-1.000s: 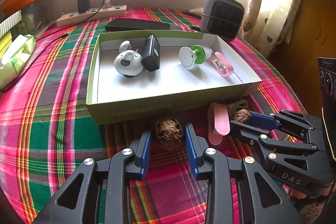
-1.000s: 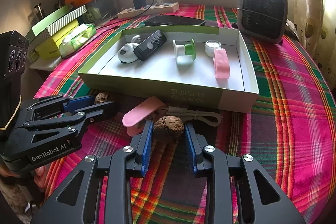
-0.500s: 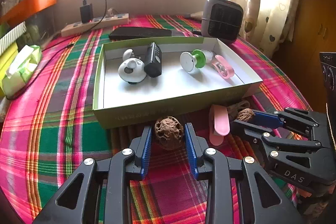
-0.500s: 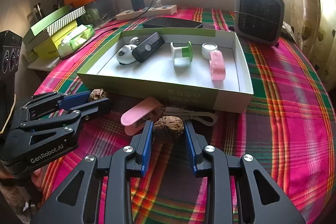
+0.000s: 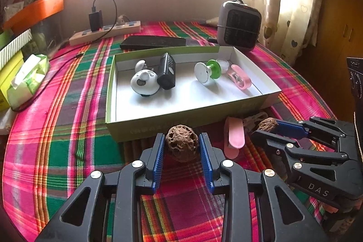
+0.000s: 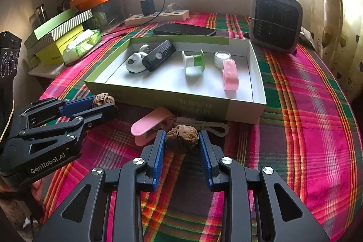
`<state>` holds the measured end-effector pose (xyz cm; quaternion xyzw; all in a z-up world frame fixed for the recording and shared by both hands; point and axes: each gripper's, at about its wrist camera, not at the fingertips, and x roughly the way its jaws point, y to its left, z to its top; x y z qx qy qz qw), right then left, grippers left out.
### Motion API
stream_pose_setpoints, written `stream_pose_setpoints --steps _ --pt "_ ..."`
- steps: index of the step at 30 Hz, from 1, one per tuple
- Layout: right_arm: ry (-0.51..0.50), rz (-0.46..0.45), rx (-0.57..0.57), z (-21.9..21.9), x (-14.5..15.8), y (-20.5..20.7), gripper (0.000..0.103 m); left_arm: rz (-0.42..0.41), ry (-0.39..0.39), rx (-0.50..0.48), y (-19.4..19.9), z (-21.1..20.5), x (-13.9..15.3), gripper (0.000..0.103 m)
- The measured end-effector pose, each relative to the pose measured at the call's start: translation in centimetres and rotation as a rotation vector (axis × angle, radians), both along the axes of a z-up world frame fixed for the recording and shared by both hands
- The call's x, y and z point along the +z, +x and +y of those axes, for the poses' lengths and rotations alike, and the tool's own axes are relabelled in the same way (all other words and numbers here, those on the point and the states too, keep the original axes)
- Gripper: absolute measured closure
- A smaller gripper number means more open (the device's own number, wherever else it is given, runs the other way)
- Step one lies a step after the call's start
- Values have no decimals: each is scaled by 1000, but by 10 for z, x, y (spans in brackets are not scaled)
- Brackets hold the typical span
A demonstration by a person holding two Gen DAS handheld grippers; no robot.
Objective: Organize objects
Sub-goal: 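Close left tool on walnut while right tool closes on second walnut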
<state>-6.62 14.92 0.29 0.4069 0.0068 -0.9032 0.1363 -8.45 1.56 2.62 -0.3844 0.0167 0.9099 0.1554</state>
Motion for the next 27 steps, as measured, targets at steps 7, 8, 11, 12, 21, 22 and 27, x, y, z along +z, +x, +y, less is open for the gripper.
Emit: stream_pose_setpoints --steps 7,8,11,12,21,22,27 --pt "-8 12 0 0 3 1 72 7 3 4 2 -1 3 74" --pt "-10 14 -1 1 4 0 72 9 5 5 2 -2 3 74" --pt "-16 18 -3 1 6 1 72 14 4 6 3 -2 6 74" --pt "-18 22 -4 1 7 1 72 15 5 4 3 -2 7 74" --pt "-32 49 -2 3 16 3 72 26 22 3 3 -2 14 74" --pt "-34 51 -3 3 16 3 72 28 23 4 3 -2 15 74" --pt "-37 55 -2 4 17 3 72 29 26 0 3 0 15 74"
